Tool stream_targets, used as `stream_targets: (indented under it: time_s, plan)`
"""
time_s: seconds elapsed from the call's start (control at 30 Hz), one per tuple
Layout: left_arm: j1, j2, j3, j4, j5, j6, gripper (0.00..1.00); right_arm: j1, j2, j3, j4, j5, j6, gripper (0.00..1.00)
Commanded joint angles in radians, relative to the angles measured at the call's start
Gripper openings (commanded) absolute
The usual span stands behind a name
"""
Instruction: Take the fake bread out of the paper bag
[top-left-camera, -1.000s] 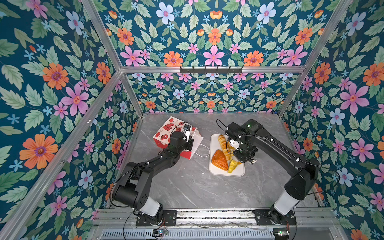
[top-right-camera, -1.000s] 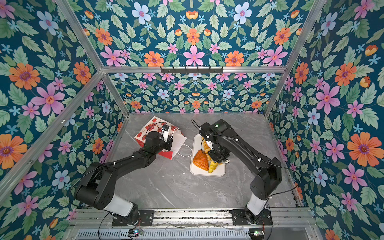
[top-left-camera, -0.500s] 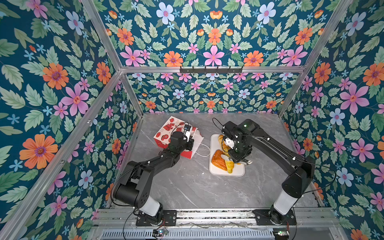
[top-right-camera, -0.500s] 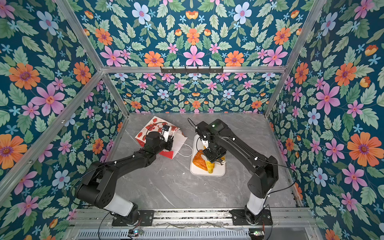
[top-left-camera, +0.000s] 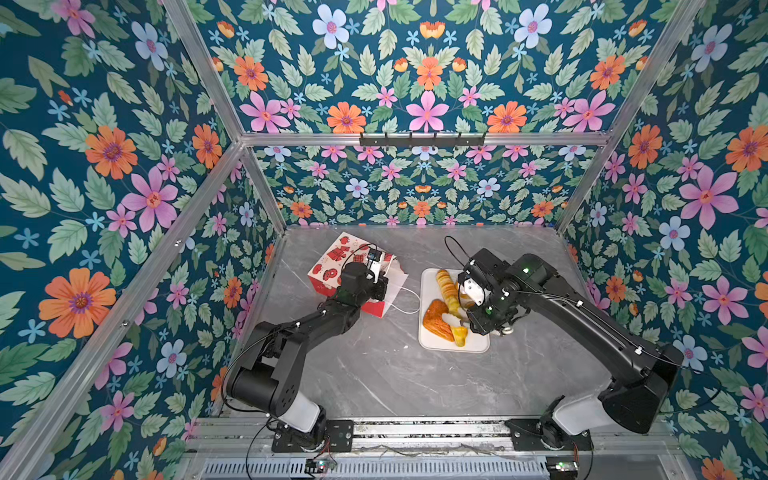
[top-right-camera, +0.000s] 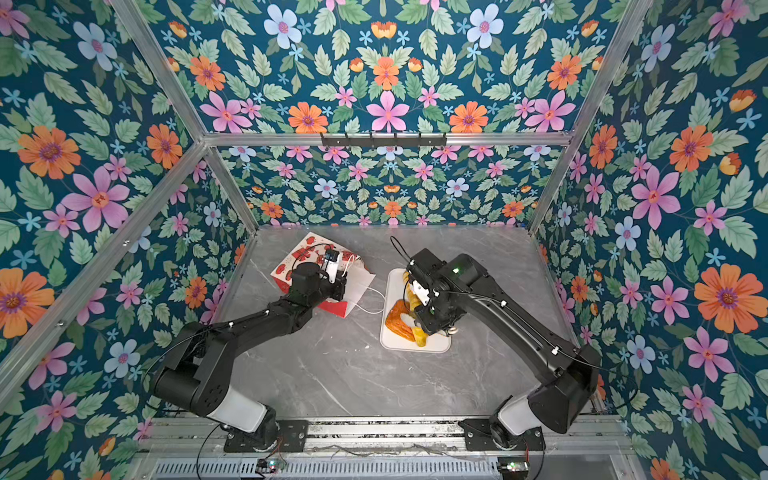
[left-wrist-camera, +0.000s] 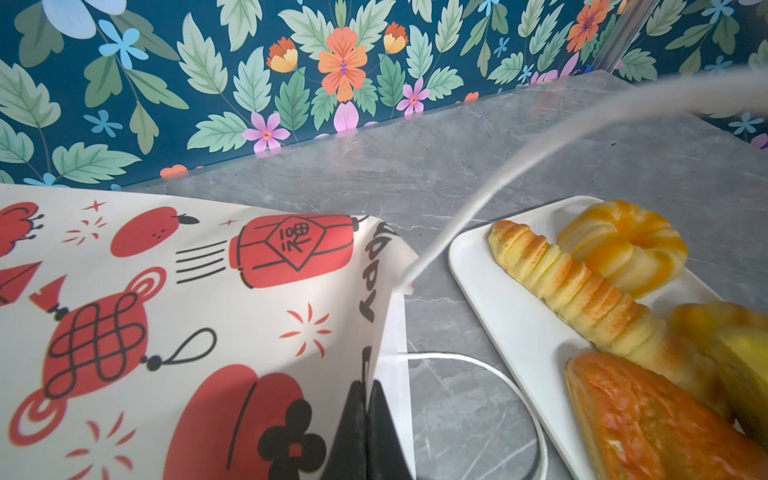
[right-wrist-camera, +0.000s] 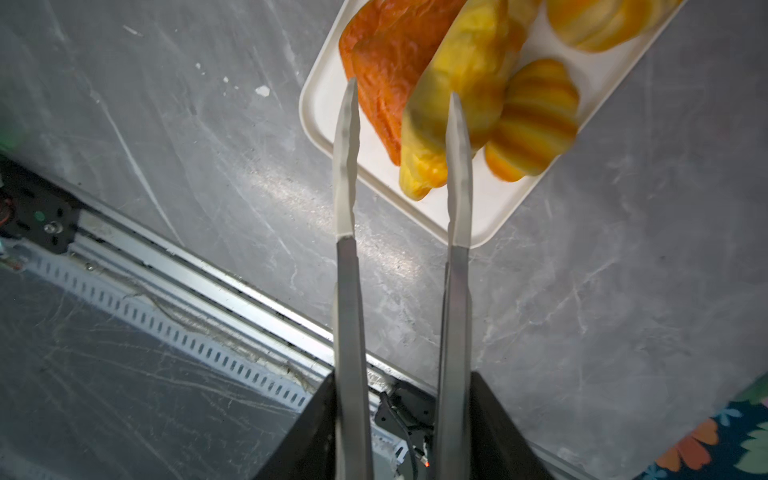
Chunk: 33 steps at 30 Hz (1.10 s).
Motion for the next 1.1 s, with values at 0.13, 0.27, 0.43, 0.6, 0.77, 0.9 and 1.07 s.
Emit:
stream_targets:
  time_s: [0.13, 0.27, 0.43, 0.6, 0.77, 0.9, 1.07]
  plan:
    - [0.000, 0.000, 0.012, 0.008, 0.013, 0.000, 0.00, 0.000, -0.023, -0.164, 0.048, -0.150, 0.066, 0.44]
    - [0.000, 0.001, 0.012, 0.008, 0.018, -0.004, 0.00, 0.001, -0.058, -0.204, 0.080, -0.139, 0.097, 0.43]
    - [0.000, -0.001, 0.013, 0.006, 0.023, -0.006, 0.00, 0.001, -0.066, -0.230, 0.089, -0.107, 0.110, 0.43]
    - [0.000, -0.002, 0.012, 0.005, 0.025, -0.006, 0.00, -0.011, -0.051, -0.235, 0.049, -0.037, 0.122, 0.43]
    - [0.000, -0.005, 0.013, 0.003, 0.023, -0.005, 0.00, -0.038, -0.056, -0.240, 0.053, 0.008, 0.129, 0.43]
    - [-0.001, -0.008, 0.014, -0.001, 0.022, -0.003, 0.00, -0.037, -0.056, -0.227, 0.055, -0.004, 0.122, 0.42]
    - [0.000, -0.008, 0.019, -0.006, 0.021, -0.002, 0.00, -0.037, -0.074, -0.207, 0.068, -0.058, 0.101, 0.42]
